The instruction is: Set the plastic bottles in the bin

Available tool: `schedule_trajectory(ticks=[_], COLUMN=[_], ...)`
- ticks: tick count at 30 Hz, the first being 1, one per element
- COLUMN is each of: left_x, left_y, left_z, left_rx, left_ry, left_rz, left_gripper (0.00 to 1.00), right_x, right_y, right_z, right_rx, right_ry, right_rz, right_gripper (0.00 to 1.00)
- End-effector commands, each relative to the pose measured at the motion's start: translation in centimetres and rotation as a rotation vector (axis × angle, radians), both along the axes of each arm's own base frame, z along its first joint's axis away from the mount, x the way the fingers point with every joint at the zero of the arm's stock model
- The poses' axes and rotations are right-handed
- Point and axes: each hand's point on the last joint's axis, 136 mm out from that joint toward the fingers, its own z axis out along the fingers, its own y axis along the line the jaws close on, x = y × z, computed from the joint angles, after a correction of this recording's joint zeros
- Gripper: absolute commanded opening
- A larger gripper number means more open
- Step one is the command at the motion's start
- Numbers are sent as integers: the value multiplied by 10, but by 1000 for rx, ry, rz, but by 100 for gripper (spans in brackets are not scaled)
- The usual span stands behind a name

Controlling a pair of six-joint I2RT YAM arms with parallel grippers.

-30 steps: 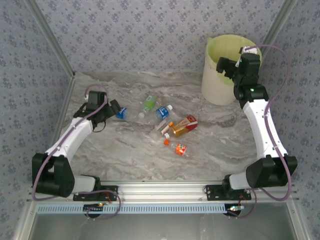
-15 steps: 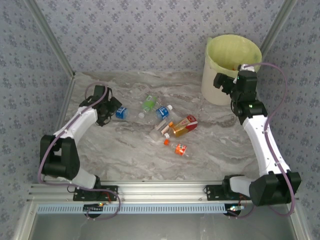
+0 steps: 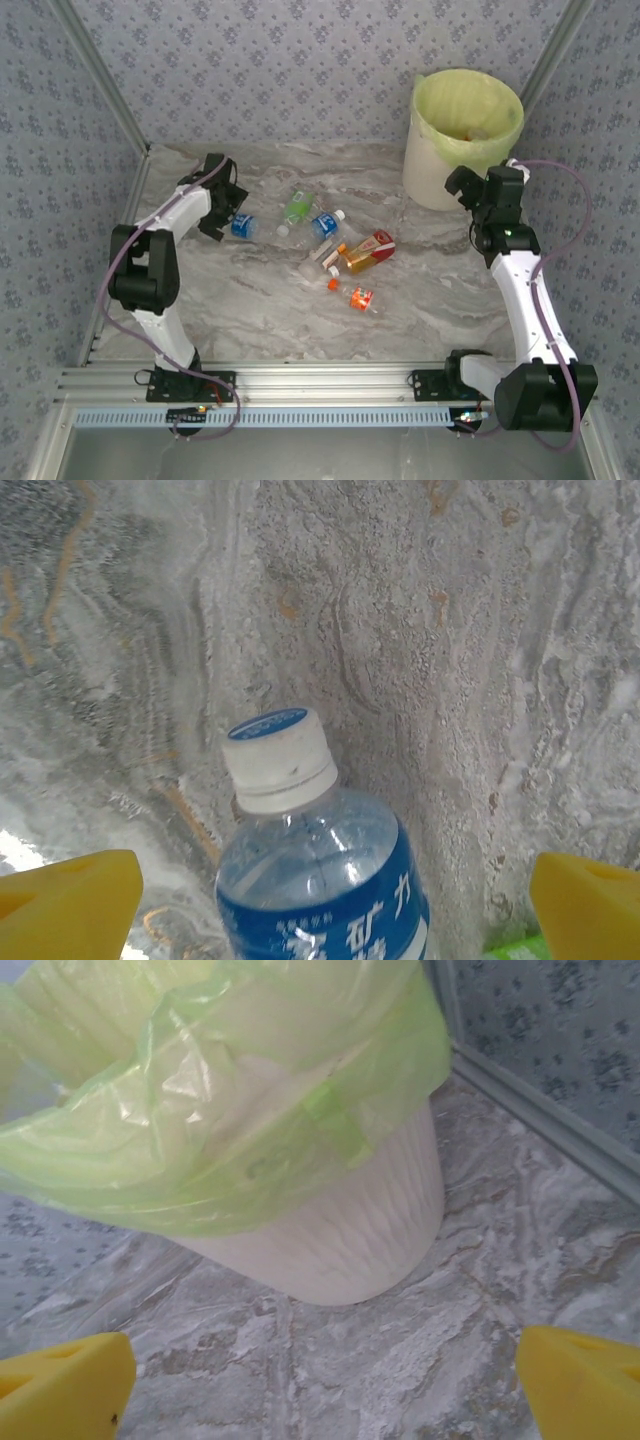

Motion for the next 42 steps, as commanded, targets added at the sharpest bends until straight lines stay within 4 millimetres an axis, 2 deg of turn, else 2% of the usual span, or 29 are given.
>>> schedule_trajectory(ticks=[1, 5, 8, 15, 22, 26, 31, 37, 42], left_x=[-6, 7, 10, -9, -8, -7, -5, -2, 11], left_y=[-1, -4, -4, -17, -26, -27, -28, -23, -19], left_z=[-7, -11, -15, -36, -54, -60, -63, -54, -21], left_rx=[-61, -69, -69, -105, -158, -161, -156, -121, -24], left_ry=[73, 64, 69, 140, 149, 151, 143, 88, -55], left_rz=[158, 162, 175, 176, 197, 196, 167, 107, -90], left_gripper=[99, 93, 93, 93, 87, 76, 57, 49, 48], right_x=[7, 6, 4, 0, 0, -1, -1, -3, -6], right_y=[22, 28, 28, 29, 34, 36, 42, 78, 118], right_z=[7, 10, 12, 9, 8, 8, 8, 11, 8], right_rx=[35, 11, 7, -1, 10, 9, 4, -42, -76], right_ry=[-50, -45, -35, -16, -12, -7, -2, -19, -37], right_rz=[129, 161, 162, 176, 195, 202, 230, 399, 546], right_gripper=[100, 100, 100, 100, 100, 100, 100, 100, 100])
